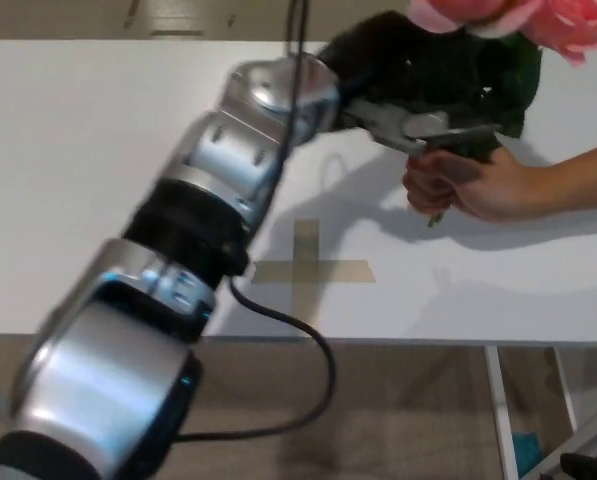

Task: Use the left hand to pick up the rose and passes it to a human.

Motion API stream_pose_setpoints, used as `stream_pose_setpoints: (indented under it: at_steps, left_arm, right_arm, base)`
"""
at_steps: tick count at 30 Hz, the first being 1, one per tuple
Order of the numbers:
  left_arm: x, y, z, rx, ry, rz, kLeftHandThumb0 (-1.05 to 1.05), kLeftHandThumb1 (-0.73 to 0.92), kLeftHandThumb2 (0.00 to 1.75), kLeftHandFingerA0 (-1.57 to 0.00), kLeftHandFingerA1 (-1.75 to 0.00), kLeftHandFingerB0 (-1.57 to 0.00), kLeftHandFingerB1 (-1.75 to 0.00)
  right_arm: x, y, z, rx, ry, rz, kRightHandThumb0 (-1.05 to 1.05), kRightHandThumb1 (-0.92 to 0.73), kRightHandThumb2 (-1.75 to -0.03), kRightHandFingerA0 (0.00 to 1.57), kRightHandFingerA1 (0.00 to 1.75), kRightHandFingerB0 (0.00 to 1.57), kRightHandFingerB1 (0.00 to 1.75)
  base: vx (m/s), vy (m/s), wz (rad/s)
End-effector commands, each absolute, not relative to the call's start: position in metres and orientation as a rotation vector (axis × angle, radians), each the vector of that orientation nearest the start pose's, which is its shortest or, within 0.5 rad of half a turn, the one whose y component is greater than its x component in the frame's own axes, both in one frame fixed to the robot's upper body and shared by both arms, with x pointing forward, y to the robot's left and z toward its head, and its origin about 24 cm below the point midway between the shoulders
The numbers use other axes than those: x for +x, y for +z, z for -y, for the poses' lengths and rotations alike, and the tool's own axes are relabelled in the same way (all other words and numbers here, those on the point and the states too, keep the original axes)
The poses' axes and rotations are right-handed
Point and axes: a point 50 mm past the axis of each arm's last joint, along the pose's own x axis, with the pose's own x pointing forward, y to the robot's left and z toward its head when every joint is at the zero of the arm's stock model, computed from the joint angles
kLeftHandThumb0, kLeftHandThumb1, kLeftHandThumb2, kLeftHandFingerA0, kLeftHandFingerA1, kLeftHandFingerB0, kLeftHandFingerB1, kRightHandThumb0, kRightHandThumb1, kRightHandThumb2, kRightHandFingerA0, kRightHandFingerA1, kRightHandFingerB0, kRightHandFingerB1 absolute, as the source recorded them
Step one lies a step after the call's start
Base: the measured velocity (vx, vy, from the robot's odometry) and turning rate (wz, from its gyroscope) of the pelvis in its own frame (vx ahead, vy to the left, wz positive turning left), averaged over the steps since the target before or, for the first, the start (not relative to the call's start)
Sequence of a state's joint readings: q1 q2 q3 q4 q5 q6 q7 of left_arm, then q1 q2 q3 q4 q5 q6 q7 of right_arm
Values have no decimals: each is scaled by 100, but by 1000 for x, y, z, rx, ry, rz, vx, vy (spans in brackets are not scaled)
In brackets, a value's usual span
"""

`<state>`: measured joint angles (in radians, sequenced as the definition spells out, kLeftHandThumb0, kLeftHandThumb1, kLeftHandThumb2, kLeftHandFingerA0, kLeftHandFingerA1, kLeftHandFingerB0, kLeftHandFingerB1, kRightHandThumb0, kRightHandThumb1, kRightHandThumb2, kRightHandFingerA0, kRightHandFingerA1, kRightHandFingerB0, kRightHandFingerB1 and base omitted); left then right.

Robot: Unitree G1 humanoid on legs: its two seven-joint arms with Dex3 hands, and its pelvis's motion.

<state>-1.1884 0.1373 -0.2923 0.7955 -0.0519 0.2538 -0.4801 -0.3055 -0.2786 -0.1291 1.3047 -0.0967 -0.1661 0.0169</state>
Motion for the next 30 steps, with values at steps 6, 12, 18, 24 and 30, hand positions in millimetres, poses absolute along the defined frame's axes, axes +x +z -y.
stream_pose_setpoints:
  at_steps: [6, 12, 18, 24, 30]
  left_arm:
    - [404, 227, -72, 613, -774, 2, -90, 46, 60, 0, 0, 0, 0]
    - [403, 231, -82, 604, -782, 7, -90, 46, 60, 0, 0, 0, 0]
    - [402, 237, -107, 605, -766, 30, -90, 45, 59, 0, 0, 0, 0]
    - [392, 242, -133, 605, -715, 90, -87, 47, 58, 0, 0, 0, 0]
    - [368, 234, -159, 513, -716, 187, -79, 39, 63, 0, 0, 0, -7]
  right_arm:
    - [201, -114, 256, -249, -142, -858, -56, -77, -64, 65, 44, 50, 35]
    - [203, -113, 256, -255, -139, -856, -56, -77, -64, 65, 44, 51, 36]
    - [205, -111, 257, -248, -138, -849, -57, -77, -64, 65, 44, 52, 36]
    - [205, -111, 257, -242, -136, -846, -57, -77, -64, 65, 44, 51, 36]
    - [203, -112, 258, -245, -131, -851, -57, -77, -64, 65, 44, 51, 36]
  base:
    - [0, 0, 0]
    - [0, 0, 0]
    - [0, 0, 0]
    - [0, 0, 0]
    - [0, 0, 0]
